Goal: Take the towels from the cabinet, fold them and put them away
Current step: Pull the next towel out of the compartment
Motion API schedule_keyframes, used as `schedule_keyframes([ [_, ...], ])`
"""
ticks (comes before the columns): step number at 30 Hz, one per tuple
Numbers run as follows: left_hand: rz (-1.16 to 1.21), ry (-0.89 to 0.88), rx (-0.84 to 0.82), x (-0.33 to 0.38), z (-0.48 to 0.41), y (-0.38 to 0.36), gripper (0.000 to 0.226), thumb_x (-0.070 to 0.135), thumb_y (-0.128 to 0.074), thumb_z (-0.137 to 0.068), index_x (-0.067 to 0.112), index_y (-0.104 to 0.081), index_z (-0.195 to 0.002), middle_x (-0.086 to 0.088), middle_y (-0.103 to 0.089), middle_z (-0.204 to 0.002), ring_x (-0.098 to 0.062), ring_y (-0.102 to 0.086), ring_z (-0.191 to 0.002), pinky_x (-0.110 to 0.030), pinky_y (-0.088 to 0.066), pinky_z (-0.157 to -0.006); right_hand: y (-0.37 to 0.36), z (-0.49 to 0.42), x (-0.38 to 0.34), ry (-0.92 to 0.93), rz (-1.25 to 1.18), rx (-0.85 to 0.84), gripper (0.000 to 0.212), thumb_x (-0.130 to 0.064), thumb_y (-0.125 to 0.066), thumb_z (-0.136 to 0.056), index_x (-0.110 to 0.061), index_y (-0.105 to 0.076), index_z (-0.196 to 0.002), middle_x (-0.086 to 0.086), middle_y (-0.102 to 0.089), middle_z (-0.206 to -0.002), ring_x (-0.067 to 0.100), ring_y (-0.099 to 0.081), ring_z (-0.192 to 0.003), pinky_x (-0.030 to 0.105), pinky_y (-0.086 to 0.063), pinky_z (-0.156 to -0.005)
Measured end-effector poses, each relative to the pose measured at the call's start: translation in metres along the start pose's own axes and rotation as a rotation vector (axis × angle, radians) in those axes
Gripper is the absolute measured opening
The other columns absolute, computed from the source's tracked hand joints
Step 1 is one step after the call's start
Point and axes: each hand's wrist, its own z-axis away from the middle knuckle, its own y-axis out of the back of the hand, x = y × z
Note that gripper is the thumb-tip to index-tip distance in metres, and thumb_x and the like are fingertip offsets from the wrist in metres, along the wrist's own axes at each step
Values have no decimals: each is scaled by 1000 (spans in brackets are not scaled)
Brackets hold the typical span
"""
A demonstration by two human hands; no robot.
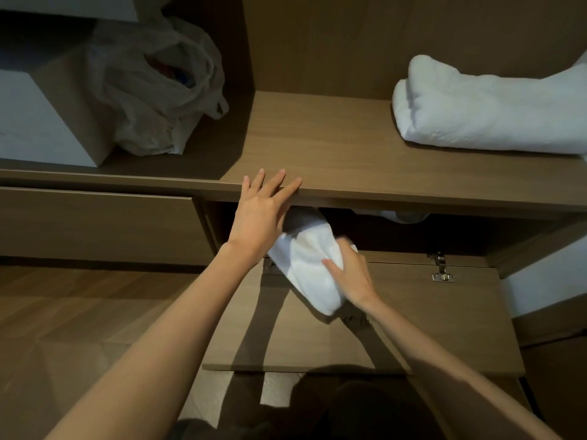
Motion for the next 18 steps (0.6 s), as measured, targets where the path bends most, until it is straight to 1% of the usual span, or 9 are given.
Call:
schedule_keyframes([
  [2,2,8,-23,1,0,3,51,20,-49,-99,28,-36,-147,-7,-33,-154,-38,-21,-144,-51,-8,-118,32,10,-7,228,249,30,31,-34,-48,-99,-21,-52,-127,3,-61,-115,25,-61,-98,31,-45,-70],
  [4,10,37,-54,3,0,6,51,23,-48,-99,29,-34,-148,-6,-31,-155,-37,-18,-145,-51,-7,-118,64,18,-17,399,379,83,31,-36,-41,-98,-27,-58,-124,-3,-59,-99,20,-61,-81,32,-47,-62],
  [6,29,64,-98,8,2,10,52,28,-46,-100,30,-30,-149,-4,-27,-157,-36,-14,-146,-51,-6,-118,89,24,-25,467,411,154,36,-38,-37,-96,-30,-63,-120,-6,-52,-85,15,-56,-64,28,-43,-51],
  [8,131,55,-150,18,5,16,54,31,-47,-99,31,-28,-150,-2,-24,-158,-32,-9,-147,-50,-6,-118,109,27,-30,508,396,209,33,-36,-42,-96,-27,-68,-115,-4,-51,-83,13,-54,-62,28,-44,-48],
  [11,306,-101,-338,38,13,17,60,33,-54,-96,38,-25,-148,5,-15,-160,-20,1,-148,-48,-2,-119,130,28,-38,530,377,262,24,-30,-53,-95,-20,-71,-107,0,-56,-98,14,-57,-82,25,-46,-60],
  [13,384,-179,-444,49,14,12,58,31,-59,-93,41,-32,-144,9,-11,-160,-16,6,-147,-43,-1,-116,141,27,-45,566,373,264,29,-30,-49,-95,-17,-71,-107,2,-59,-101,18,-56,-91,29,-46,-65],
  [14,434,-189,-454,54,12,11,52,30,-60,-93,40,-39,-140,9,-13,-159,-15,5,-147,-41,-4,-116,147,28,-48,575,342,247,31,-29,-47,-95,-15,-71,-109,3,-61,-99,19,-56,-91,30,-46,-67],
  [16,569,-173,-432,59,5,15,34,29,-62,-92,34,-54,-125,7,-26,-156,-12,-6,-148,-39,-12,-117,161,29,-58,494,206,163,27,-22,-51,-97,-13,-68,-116,3,-64,-100,18,-57,-95,34,-49,-77],
  [18,684,-172,-419,63,-4,30,19,27,-63,-91,23,-59,-109,8,-49,-140,-8,-32,-139,-36,-26,-116,180,29,-70,386,68,75,27,-19,-52,-98,-15,-66,-121,0,-66,-111,13,-59,-104,33,-49,-90],
])
